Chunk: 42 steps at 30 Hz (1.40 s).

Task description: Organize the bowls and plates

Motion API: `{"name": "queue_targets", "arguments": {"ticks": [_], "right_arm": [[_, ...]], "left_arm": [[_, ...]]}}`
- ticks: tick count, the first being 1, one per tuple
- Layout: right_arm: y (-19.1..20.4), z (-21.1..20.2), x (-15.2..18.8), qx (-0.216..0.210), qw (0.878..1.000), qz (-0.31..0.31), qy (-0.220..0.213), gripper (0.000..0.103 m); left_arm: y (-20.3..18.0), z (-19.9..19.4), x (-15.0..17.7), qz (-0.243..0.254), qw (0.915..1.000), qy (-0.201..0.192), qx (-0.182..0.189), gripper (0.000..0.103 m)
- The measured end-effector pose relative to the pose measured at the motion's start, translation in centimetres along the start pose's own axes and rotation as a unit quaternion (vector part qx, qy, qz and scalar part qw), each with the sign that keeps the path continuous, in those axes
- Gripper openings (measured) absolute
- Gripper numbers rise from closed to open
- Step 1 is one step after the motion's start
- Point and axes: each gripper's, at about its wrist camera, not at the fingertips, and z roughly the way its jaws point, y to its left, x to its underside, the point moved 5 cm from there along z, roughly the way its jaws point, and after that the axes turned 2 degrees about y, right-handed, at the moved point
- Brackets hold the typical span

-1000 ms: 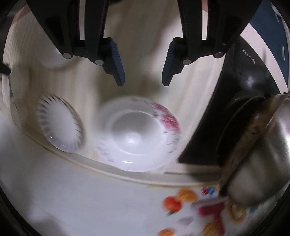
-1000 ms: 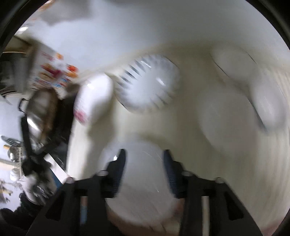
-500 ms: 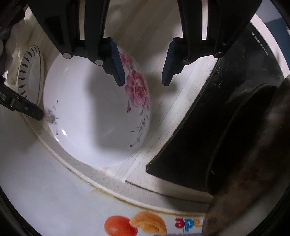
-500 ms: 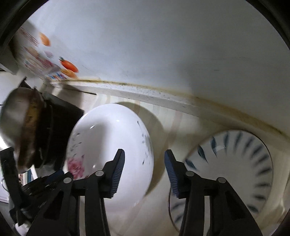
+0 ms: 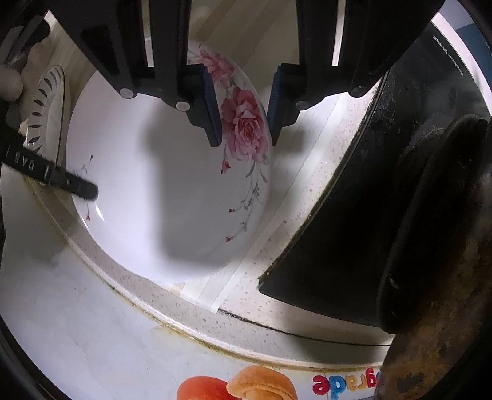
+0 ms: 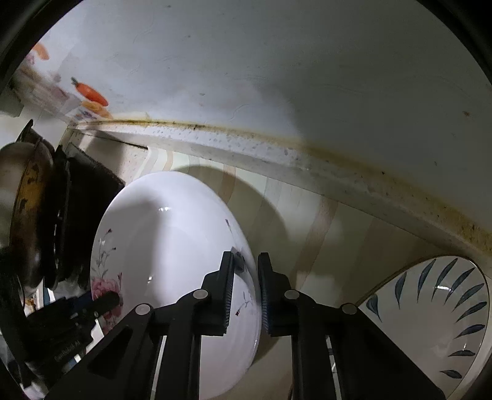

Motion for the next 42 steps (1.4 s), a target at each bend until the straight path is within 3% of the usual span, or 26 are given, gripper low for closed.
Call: {"name": "queue_targets", "arguments": {"ticks": [11,20,29,37,42], "right_arm": [[-0.9,-2.7,3.1,-0.019,0.999,0.017,-0.023,0.013],[-2.2,-8.8,7.5,-0.031,0.997,0.045,-0.061,0.012],[-3.7,-16.4,13.9,-0.033,0.991,0.073,-0.109,0.012],[-5.8,-21.5,22.0,-0.027,0.984,0.113,-0.135,0.012],[-7.0,-22.3,26.5,-0.031,0.979,0.145,-0.141,0.012]], "left_arm": [[-1.1,-0.9,0.0,0.031,0.9994,-0.003,0.015,0.026],[-2.6,-5.4,0.5,0.069,0.9966,-0.029,0.036,0.026],[-7.4,-10.0,5.7,0.123,0.9896,-0.051,0.055,0.026],[-10.4,-11.0,10.6,0.167,0.9828,-0.033,0.072,0.026],[-11.9,-10.2,13.8,0.203,0.9767,-0.011,0.069,0.026]]}}
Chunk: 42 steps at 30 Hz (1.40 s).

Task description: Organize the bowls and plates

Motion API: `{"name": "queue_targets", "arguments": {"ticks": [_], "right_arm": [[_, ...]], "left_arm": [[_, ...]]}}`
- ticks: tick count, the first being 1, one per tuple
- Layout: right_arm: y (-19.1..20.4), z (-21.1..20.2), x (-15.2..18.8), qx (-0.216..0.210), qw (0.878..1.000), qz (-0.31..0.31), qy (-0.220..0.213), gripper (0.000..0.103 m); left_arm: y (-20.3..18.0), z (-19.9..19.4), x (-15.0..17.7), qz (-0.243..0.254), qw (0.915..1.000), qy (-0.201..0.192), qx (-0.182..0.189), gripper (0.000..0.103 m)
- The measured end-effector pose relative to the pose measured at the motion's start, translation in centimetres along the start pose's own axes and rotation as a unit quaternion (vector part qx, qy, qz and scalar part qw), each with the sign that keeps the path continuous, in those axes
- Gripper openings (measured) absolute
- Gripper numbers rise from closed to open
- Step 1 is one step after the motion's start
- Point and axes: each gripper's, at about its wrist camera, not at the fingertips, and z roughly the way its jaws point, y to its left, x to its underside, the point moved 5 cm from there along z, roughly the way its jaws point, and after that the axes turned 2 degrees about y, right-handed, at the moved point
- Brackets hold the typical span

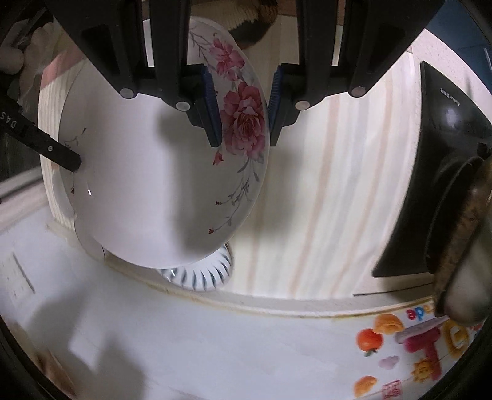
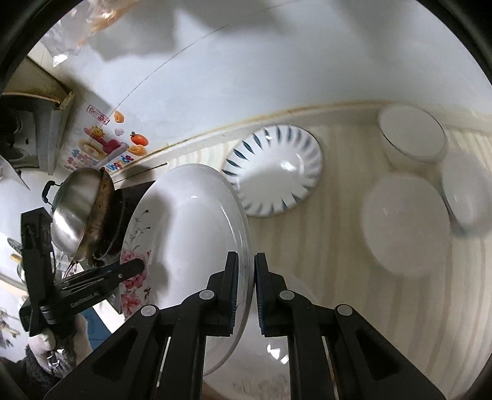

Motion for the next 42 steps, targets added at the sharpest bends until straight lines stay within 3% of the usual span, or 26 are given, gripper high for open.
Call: {"name": "queue_targets", "arguments": {"ticks": [8,20,42], "right_arm": [[-3.9,-0.1,5.9,0.002,0.999,0.048,0.019,0.012],[-6.2,5.0,11.3,0.009,0.994,0.077,0.082,0.012],[-6.9,5.8,11.0,0.052,0.984,0.107,0.129,0.017]], "left_arm": [[-1.6,3.2,3.4,0.034,0.9979,0.055,-0.009,0.026],[-1.3,5.7,5.1,0.055,0.9934,0.091,-0.044,0.026],[-3.4,7.8,6.8,0.099,0.9851,0.119,-0.075,0.026]]}}
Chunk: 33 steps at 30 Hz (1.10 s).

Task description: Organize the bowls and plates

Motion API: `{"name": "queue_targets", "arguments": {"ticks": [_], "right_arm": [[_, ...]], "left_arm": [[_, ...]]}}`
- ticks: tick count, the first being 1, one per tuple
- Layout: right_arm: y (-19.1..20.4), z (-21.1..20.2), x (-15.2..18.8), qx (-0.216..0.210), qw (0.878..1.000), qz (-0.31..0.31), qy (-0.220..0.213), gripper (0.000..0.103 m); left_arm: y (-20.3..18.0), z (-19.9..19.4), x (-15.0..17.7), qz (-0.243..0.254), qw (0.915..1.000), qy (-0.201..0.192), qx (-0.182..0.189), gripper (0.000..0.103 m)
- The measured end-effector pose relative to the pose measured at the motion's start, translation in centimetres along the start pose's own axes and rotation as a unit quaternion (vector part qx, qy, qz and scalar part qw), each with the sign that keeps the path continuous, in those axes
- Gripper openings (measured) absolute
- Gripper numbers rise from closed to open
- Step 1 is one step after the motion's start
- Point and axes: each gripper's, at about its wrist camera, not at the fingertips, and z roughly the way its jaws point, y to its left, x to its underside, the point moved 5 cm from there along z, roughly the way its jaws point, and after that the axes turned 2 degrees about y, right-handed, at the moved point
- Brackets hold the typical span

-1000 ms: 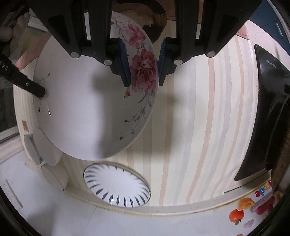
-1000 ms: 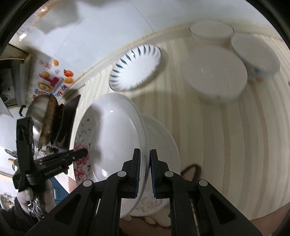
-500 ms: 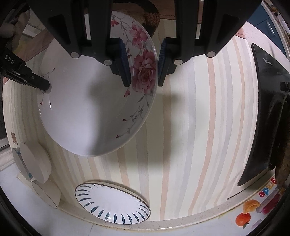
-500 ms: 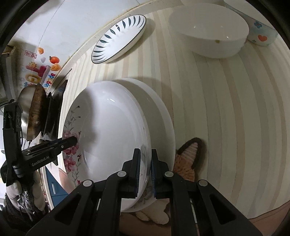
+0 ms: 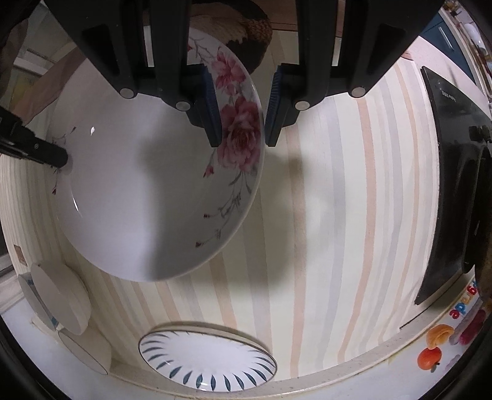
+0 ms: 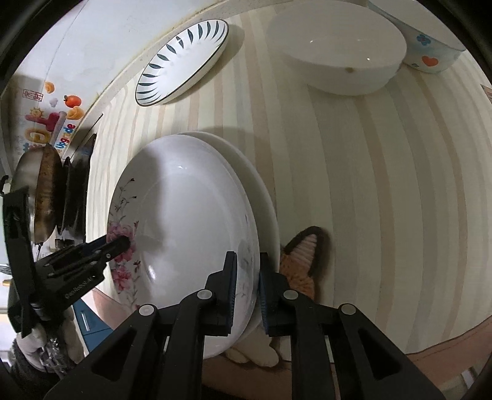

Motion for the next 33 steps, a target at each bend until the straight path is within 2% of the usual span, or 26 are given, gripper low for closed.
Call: {"name": "queue_targets", "arguments": {"ticks": [10,15,18,21,26,29,33], "right_arm": [[-0.3,-0.8,-0.4,-0.015,0.999,0.025,0.037,0.022],[-0.5,-1.9,-0.8,-0.016,0.998,0.025,0.048,0.023],[0.4,-3.5,-2.2,-0.019,0.999,0.014,0.035,0.023],[1.5,-5.4,-4.9,-0.029,1.000,0.007,0.003,0.026],[3.2,-6.4,-13.1,-0.015,0.998,-0.002,-0.068,0.030],[3.8,-4.9,-17.9,-0.001,0.997,-0.002,-0.082,0.030],[4.4,-2.2,-22.4,0.015,0.997,0.002,-0.078,0.030]], "left_arm": [[1.2,-0.1,0.3,-0.017,0.9997,0.010,0.013,0.027],[2.6,-1.9,-0.8,-0.033,0.9993,-0.006,0.017,0.027],[3.4,-3.6,-2.4,-0.042,0.9986,-0.022,0.025,0.027],[4.4,-4.8,-5.6,-0.062,0.9966,-0.039,0.038,0.027],[5.7,-4.5,-13.1,-0.091,0.9929,-0.052,0.056,0.028],[6.2,-2.8,-16.8,-0.103,0.9916,-0.045,0.065,0.028],[6.6,-0.4,-20.0,-0.114,0.9899,-0.030,0.078,0.028]]}}
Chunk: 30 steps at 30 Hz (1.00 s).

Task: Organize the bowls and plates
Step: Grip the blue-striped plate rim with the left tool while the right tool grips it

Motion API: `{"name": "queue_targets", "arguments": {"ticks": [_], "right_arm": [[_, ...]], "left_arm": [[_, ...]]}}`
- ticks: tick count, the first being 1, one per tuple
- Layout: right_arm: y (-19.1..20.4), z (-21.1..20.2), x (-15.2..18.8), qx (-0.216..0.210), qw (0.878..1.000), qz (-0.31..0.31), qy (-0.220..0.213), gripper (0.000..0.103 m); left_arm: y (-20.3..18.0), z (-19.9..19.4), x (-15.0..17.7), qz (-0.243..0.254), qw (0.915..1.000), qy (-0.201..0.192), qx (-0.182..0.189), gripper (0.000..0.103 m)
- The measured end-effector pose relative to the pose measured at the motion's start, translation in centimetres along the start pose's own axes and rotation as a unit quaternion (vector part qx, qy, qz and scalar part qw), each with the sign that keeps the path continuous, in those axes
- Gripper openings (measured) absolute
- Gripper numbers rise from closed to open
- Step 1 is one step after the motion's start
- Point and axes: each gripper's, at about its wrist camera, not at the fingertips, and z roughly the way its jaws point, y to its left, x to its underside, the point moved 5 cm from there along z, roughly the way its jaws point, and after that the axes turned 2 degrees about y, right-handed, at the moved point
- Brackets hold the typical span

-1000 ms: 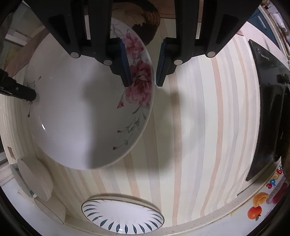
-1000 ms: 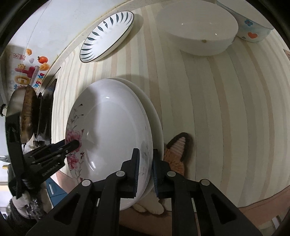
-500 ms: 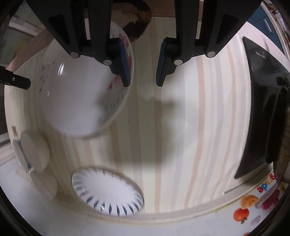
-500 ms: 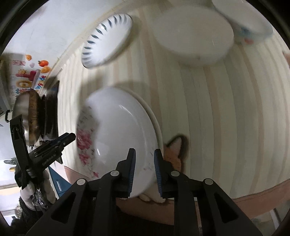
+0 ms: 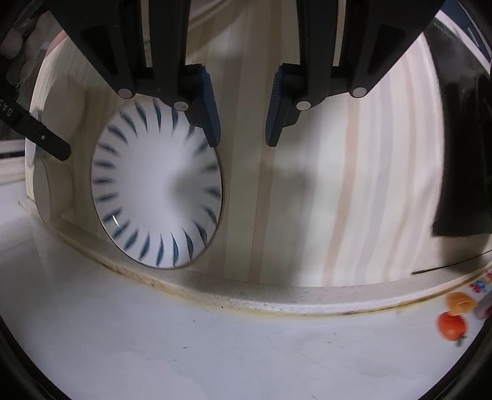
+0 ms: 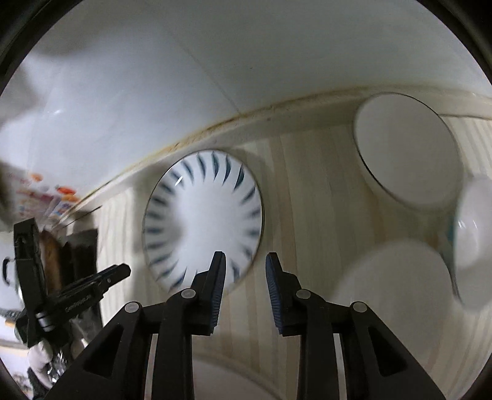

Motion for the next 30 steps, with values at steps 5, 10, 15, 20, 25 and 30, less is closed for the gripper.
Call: {"name": "queue_targets", "arguments": {"ticks": [5,10,15,20,25,30], "right_arm": [[0.4,2.7,-2.8,0.014,1.000,-0.003,0.006,0.030],[-0.1,5.2,-3.9,0.027,0.999,-0.001,0.025,0.025],[-0.7,6.3,-4.1,0.039,0.999,-0.014,0.017,0.009],[-0.8,6.1,-3.7,0.035,0.999,-0.021,0.018,0.009],[-0.7,4.5,-2.6,0.017,1.000,-0.017,0.015,0.008],[0.0,1.5,-1.0,0.002,1.000,-0.029,0.006,0.008]], "left_arm": [[-0.3,2.4,-2.4,-0.002,0.9998,0.017,0.006,0.028],[-1.1,4.1,-3.0,0.018,0.9994,0.027,0.011,0.021],[-1.6,4.1,-2.7,0.029,0.9993,0.018,0.012,0.013],[-1.6,3.8,-2.1,0.030,0.9994,0.014,0.006,0.013],[-2.5,2.4,-0.7,0.030,0.9995,0.005,0.007,0.013],[-2.7,-0.6,0.9,0.036,0.9992,-0.015,0.009,0.013]]}}
